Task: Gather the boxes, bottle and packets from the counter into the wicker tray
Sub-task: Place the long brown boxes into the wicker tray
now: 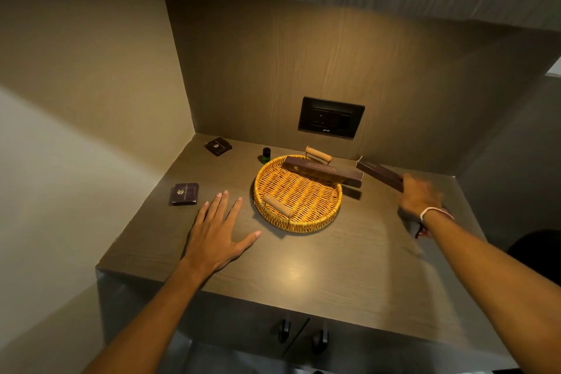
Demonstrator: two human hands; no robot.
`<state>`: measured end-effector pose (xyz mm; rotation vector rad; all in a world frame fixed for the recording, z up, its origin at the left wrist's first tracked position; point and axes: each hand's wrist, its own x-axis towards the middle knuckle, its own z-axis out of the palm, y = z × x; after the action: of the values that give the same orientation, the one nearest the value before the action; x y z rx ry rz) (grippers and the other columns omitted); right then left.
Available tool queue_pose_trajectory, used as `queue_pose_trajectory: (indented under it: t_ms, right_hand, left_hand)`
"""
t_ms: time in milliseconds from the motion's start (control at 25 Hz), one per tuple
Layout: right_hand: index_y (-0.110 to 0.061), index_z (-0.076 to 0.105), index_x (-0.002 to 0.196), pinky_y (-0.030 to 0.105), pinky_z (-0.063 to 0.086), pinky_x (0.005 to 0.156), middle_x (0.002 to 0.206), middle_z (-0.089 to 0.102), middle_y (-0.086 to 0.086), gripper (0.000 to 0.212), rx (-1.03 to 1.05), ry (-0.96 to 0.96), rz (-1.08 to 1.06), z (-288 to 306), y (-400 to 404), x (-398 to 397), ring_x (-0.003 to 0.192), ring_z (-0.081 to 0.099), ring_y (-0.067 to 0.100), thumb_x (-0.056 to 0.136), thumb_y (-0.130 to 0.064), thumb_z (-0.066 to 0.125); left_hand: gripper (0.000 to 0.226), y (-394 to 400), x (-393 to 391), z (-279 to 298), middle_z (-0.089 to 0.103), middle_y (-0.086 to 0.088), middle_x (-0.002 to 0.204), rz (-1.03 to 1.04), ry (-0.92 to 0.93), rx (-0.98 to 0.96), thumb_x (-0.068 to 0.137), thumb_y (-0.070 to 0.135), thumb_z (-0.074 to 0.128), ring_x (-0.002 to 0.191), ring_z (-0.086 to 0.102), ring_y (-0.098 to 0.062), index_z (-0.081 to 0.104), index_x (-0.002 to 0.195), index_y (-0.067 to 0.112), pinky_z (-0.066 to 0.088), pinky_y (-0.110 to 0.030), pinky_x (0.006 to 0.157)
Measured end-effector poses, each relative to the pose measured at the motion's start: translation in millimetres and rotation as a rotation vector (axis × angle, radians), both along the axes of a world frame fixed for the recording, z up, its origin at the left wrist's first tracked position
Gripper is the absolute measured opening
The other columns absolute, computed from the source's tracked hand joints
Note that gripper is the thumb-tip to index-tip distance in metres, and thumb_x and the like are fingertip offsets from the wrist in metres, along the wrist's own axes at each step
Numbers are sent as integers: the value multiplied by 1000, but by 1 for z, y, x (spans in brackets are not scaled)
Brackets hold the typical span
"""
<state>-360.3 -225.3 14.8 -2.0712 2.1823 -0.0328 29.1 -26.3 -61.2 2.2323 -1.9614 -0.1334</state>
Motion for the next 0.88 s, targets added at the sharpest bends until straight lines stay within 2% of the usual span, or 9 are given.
queue_pose_trajectory:
  t_ms: [160, 320, 480, 560, 640, 760, 880]
  right_hand:
    - [-12, 55, 129, 52, 47, 95, 126, 62, 23, 37, -126, -30, 2, -16, 3, -7, 120, 55, 44, 93, -8, 64]
    - [-14, 55, 131, 53, 51, 91, 127, 59, 22, 38, -257, -292, -42, -9, 4, 1, 119, 55, 44, 94, -8, 63]
    - [-15, 53, 135, 38, 47, 86, 128, 54, 19, 42, -429, -618, 204, 12, 15, 29, 115, 55, 32, 95, -10, 63]
    - [-13, 57, 135, 36, 51, 90, 125, 59, 16, 42, -394, -682, 431, 28, 20, 44, 110, 58, 23, 94, -11, 66]
    - [-20, 61, 133, 36, 54, 91, 121, 63, 9, 40, -245, -608, 638, 43, 27, 57, 109, 59, 18, 94, -17, 67]
    - [-28, 62, 129, 41, 52, 95, 124, 63, 3, 36, -1, -308, 792, 54, 34, 76, 115, 56, 20, 94, -27, 67]
    - [-29, 66, 123, 38, 53, 94, 126, 65, 2, 32, 51, -194, 858, 51, 40, 94, 115, 58, 19, 91, -29, 70]
  left_hand:
    - [103, 0, 1, 0, -2, -10, 166, -3, 9, 0, 74, 89, 12, 153, -3, -24, 7, 156, 27, 2, -45, 124]
    - [103, 0, 0, 2, -1, -10, 166, -4, 9, -6, 74, 89, 13, 153, -2, -24, 8, 156, 27, 4, -46, 124]
    - [103, 1, 0, 2, -1, -10, 166, -4, 6, -1, 74, 88, 12, 153, -2, -24, 8, 156, 27, 3, -45, 124]
    - [102, 1, -1, 3, 1, -10, 166, -2, 8, -9, 75, 88, 13, 153, -1, -24, 9, 156, 26, 3, -45, 124]
    - [102, 2, -1, 3, 2, -10, 166, -3, 15, -15, 75, 88, 14, 153, 0, -24, 10, 156, 26, 2, -44, 124]
    - [102, 2, -1, 4, 2, -10, 166, -4, 17, -17, 75, 88, 14, 153, 0, -24, 10, 156, 26, 3, -44, 124]
    - [101, 2, -2, 6, 2, -9, 166, 2, 9, -7, 76, 87, 16, 153, -1, -24, 9, 156, 26, 4, -46, 124]
